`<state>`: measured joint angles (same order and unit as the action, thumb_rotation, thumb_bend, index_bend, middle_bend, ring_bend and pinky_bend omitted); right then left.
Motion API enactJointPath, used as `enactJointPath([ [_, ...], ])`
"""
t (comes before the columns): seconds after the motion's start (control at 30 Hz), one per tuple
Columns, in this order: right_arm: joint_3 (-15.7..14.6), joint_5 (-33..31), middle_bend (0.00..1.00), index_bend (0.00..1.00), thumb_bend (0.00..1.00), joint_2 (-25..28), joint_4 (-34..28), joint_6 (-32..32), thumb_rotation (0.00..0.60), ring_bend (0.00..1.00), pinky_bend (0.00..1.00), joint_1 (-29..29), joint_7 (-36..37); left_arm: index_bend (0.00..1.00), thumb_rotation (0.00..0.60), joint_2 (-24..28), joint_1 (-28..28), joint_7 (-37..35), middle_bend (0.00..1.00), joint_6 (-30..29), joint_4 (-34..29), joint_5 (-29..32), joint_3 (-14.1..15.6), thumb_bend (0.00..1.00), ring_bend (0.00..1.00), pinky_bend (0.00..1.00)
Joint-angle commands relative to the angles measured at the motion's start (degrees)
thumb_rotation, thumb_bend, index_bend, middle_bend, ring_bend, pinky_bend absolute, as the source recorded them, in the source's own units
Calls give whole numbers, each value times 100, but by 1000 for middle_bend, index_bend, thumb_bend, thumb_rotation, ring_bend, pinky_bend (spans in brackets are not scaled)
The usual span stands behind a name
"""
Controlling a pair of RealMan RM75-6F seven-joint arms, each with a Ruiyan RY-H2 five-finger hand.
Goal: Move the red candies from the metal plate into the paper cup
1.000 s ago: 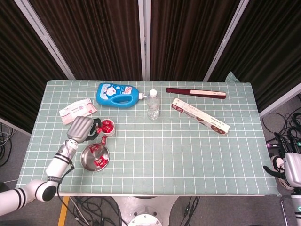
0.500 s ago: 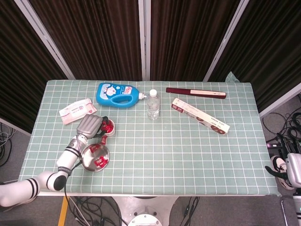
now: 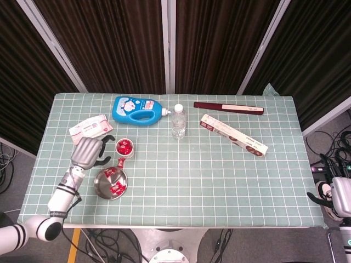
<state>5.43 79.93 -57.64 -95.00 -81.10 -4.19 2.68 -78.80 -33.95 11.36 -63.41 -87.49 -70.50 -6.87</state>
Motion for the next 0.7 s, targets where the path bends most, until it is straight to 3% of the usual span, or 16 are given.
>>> enactJointPath([
  [0.03, -5, 7, 141, 0, 33, -3, 8, -9, 600, 0, 349, 6, 10, 395, 600, 207, 178, -106, 823, 39, -234, -241, 330, 278, 927, 1000],
  [0.23, -18, 33, 141, 0, 33, -7, 22, -27, 600, 0, 349, 18, 35, 363, 600, 195, 53, 317, 837, 772, -227, -75, 668, 335, 927, 1000],
  [0.47, -29, 49, 141, 0, 33, 4, 21, -70, 600, 0, 349, 50, 77, 278, 600, 111, -305, 867, 879, 1528, -127, 707, 596, 541, 939, 1000],
  [0.7, -28, 19, 142, 0, 33, 6, 20, -72, 600, 0, 349, 64, 73, 253, 600, 143, -706, 1372, 916, 2026, -119, 1616, 556, 643, 953, 1000],
])
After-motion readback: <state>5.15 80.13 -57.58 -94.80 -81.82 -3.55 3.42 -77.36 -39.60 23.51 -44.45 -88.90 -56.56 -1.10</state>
